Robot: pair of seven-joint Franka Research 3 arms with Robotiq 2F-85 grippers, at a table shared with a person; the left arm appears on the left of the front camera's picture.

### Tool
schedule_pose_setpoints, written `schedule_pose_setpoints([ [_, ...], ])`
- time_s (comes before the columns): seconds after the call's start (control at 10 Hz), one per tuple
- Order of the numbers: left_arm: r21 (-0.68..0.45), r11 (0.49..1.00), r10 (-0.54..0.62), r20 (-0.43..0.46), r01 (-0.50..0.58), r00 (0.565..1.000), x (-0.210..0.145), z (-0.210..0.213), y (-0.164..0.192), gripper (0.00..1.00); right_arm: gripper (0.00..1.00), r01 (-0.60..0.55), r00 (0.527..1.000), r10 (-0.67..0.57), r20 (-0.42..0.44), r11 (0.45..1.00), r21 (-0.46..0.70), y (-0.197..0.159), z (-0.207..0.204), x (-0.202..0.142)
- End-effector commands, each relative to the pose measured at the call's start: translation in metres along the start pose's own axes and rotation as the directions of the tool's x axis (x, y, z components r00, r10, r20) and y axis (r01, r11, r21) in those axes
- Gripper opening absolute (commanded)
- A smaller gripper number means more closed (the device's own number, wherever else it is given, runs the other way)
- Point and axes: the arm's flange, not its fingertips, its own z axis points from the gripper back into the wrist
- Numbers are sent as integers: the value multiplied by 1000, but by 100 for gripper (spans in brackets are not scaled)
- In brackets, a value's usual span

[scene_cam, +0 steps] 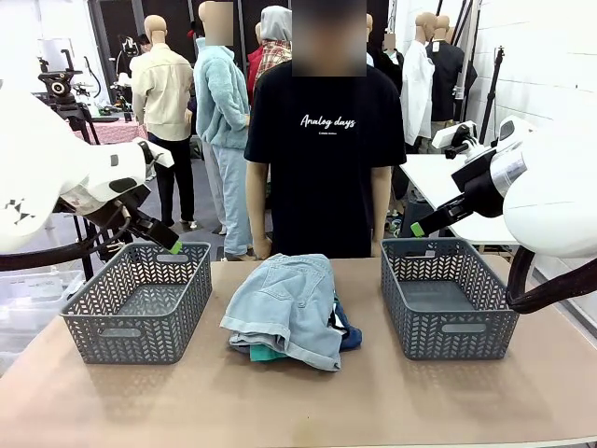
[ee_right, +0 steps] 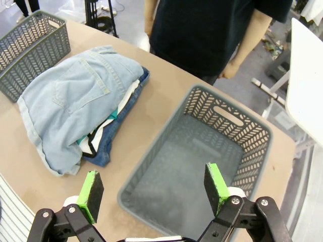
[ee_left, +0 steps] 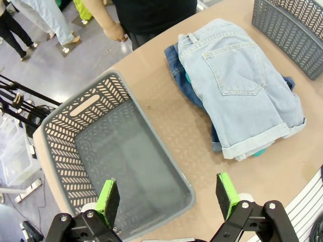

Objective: Sort the tops and bottoms.
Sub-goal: Lift clothes from the center of the table with your left hand.

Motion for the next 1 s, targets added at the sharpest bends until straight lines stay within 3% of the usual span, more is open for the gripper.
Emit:
schedule_pose_setpoints([
  [0.0, -63, 997, -55, -59, 51, 997, 39, -31, -17, 100, 100, 0, 1000, 0, 0, 1000, 2, -1, 0, 0],
  [0.5, -188, 976, -158, -245, 112, 957, 108, -155, -80, 100, 100, 0, 1000, 0, 0, 1000, 2, -1, 0, 0],
  [0.7, -124, 991, -90, -287, 56, 954, 111, -197, -93, 100, 100, 0, 1000, 0, 0, 1000, 2, -1, 0, 0],
  [0.9, -53, 997, -76, -315, 62, 946, 116, -213, -107, 100, 100, 0, 1000, 0, 0, 1000, 2, -1, 0, 0],
])
